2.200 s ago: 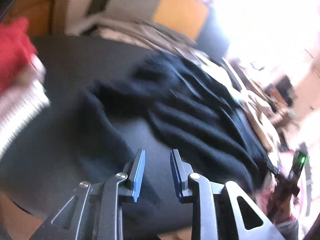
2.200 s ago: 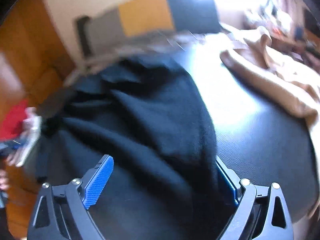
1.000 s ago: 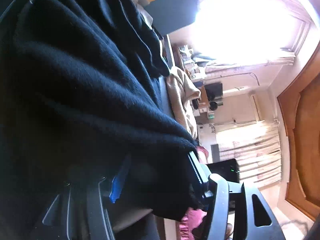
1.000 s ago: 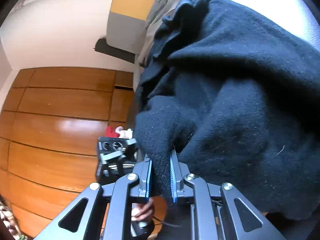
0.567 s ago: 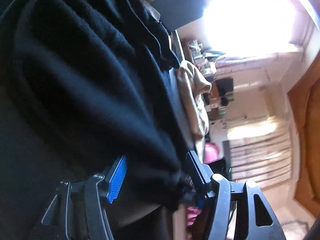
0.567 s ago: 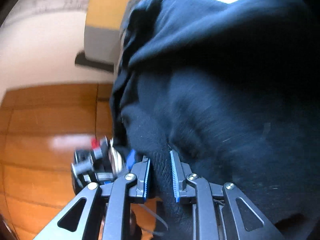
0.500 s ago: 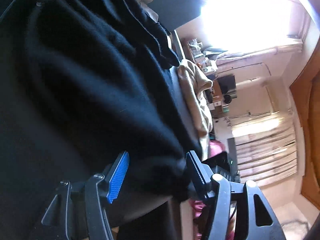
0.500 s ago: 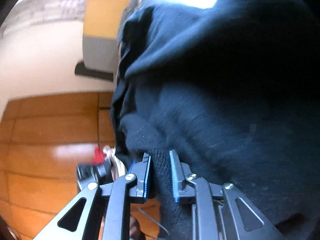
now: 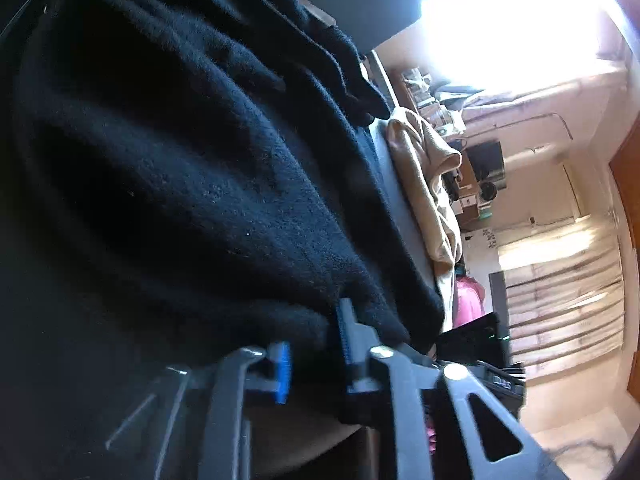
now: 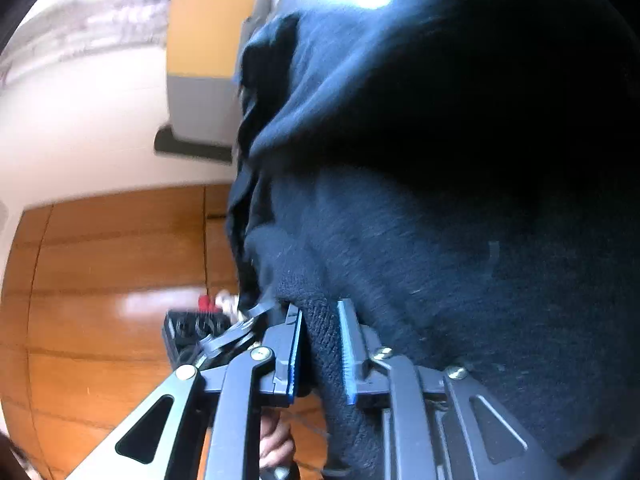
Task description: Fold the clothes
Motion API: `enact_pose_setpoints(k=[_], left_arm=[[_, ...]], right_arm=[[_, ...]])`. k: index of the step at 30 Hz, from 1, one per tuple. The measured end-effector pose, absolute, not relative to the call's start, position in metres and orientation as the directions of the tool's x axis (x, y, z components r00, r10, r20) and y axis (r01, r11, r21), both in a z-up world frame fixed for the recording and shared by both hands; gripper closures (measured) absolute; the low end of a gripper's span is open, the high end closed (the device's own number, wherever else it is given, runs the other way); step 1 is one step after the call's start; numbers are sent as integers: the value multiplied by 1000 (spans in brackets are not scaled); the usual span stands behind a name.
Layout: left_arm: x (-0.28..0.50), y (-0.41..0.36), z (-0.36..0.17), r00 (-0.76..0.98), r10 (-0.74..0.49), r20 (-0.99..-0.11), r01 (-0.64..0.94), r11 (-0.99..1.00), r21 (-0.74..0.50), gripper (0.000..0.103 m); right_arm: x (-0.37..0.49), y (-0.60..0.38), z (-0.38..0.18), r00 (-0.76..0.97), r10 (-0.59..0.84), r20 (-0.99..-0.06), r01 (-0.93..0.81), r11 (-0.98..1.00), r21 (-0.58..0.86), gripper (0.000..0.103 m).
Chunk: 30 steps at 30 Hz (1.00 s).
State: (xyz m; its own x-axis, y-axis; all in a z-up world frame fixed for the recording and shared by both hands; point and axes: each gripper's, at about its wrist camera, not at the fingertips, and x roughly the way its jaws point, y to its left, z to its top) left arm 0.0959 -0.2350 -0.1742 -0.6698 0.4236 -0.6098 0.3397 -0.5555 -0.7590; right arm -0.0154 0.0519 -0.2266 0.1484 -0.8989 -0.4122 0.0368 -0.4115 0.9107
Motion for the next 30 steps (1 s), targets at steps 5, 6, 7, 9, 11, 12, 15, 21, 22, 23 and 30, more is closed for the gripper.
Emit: enact_pose_setpoints(k=[5, 6, 7, 9, 11, 12, 15, 21, 22, 23, 30], left_arm=[[135, -260, -150, -723, 381, -576, 308, -568, -763, 96], [149, -266, -141, -738, 369, -565, 295, -576, -762, 96], [164, -272, -131, -752, 357, -555, 283, -585, -760, 96], [197, -287, -115, -772, 324, -546, 275, -604, -748, 96], [234, -303, -106, -775, 272, -570, 309, -625, -717, 97], [252, -311, -104, -769, 240, -592, 338, -634, -696, 97], [290, -331, -110, -711, 145, -688, 464, -639, -614, 97], [329, -352, -114, -641, 117, -759, 565, -598, -569, 91], [331, -353, -108, -656, 116, -746, 551, -602, -578, 90], [334, -354, -102, -670, 114, -733, 538, -606, -586, 89], [262, -366, -80, -743, 79, -665, 430, -705, -564, 83]], right_arm=[[-4, 41, -192, 158, -858, -488, 236, -448, 863, 40], [-3, 41, -186, 150, -863, -483, 258, -437, 861, 35], [0, 39, -184, 153, -860, -486, 278, -435, 857, 33], [7, 31, -185, 181, -839, -513, 310, -447, 839, 30], [20, 14, -191, 244, -815, -525, 335, -437, 835, 30], [29, 4, -193, 279, -804, -525, 346, -426, 836, 30], [55, -26, -199, 375, -771, -515, 378, -380, 844, 30], [92, -72, -197, 446, -649, -616, 532, -361, 766, 30], [88, -76, -187, 409, -656, -635, 572, -358, 738, 30], [85, -80, -177, 372, -662, -651, 610, -355, 709, 30], [45, -81, -145, 64, -648, -759, 756, -465, 461, 29]])
